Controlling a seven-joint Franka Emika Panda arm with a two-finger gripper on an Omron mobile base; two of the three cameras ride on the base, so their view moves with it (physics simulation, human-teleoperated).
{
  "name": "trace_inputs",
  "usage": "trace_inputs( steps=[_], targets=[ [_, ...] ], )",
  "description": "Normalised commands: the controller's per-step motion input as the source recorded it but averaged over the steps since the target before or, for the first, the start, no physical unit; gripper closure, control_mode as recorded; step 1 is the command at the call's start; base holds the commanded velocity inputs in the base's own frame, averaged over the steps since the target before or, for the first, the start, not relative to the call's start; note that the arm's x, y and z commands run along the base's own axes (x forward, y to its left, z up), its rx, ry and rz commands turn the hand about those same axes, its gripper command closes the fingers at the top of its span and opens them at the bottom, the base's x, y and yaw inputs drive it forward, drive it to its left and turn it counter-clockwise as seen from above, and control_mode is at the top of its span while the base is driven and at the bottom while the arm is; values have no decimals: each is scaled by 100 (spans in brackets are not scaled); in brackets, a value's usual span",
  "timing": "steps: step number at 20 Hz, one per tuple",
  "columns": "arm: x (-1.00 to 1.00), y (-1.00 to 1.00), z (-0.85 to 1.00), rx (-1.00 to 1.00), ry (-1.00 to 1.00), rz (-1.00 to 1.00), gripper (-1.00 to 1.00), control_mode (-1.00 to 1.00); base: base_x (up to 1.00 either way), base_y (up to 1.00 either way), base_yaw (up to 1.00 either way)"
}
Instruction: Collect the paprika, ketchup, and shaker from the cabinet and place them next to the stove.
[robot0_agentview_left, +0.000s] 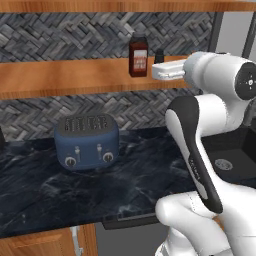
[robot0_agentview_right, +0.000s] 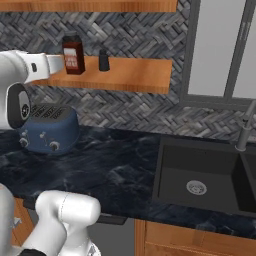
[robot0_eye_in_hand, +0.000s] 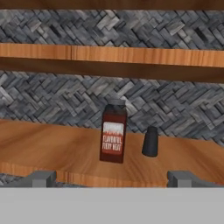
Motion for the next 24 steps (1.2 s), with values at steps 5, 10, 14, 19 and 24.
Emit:
trace_inputs(
  steps=[5, 10, 14, 19, 24],
  targets=[
    [37, 0, 6, 0, 7, -4, -100, -100, 0, 0, 0],
    [42, 0, 4, 0, 7, -5, -100, -100, 0, 0, 0],
    [43, 6, 9, 0, 7, -5, -100, -100, 0, 0, 0],
    [40, 11, 14, 0, 6, -6, -100, -100, 0, 0, 0],
    [37, 13, 13, 0, 6, -7, -100, -100, 0, 0, 0]
  ],
)
